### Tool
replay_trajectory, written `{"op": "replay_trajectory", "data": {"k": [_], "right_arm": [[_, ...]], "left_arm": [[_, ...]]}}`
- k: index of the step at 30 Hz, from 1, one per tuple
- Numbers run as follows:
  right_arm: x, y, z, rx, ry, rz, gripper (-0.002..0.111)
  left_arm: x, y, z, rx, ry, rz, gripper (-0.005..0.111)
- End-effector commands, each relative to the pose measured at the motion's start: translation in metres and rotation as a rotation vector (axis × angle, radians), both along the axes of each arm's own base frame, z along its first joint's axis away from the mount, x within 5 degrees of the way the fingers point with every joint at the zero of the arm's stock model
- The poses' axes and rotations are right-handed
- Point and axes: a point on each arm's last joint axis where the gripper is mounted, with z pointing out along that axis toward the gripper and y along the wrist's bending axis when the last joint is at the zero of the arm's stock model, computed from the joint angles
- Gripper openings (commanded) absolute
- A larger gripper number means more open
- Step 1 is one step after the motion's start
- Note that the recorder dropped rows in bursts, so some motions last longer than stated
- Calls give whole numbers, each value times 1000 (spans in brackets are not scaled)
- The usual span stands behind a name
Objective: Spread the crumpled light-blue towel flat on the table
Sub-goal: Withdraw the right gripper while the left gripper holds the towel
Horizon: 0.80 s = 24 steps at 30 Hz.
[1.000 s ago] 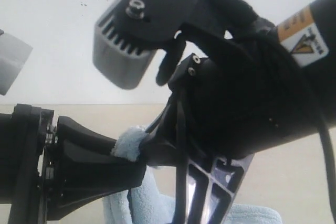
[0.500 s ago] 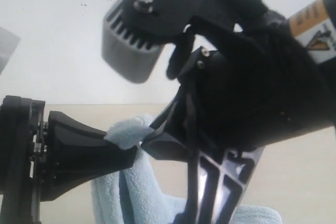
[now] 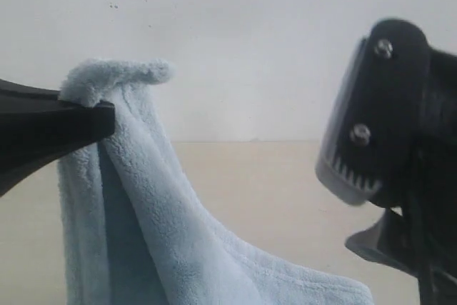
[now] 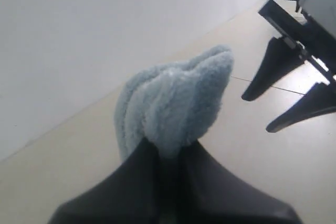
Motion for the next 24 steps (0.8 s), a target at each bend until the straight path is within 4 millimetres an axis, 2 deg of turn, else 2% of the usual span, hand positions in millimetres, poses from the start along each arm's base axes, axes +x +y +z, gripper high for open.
{"op": "replay_trajectory", "data": {"k": [1,5,12,17,21,24], "right_arm": [[1,-14,-29,-35,-46,-83,43],[3,-14,-46,-23,-75,-86,43],[23,-29,-55,52,-97,-229,43],[45,-35,-61,193,-41,-324,43],[65,-36,-81,188,78,-369,43],[76,-30,-103,159,190,-358,43]], "left_arm": [[-4,13,2,-36,-30,100,4],[-9,23,7,-64,-72,158,4],[-22,42,22,-172,-115,252,4],[-17,44,8,-202,-35,307,4],[-16,46,-7,-196,6,341,4],[-19,48,-7,-204,-3,337,4]]}}
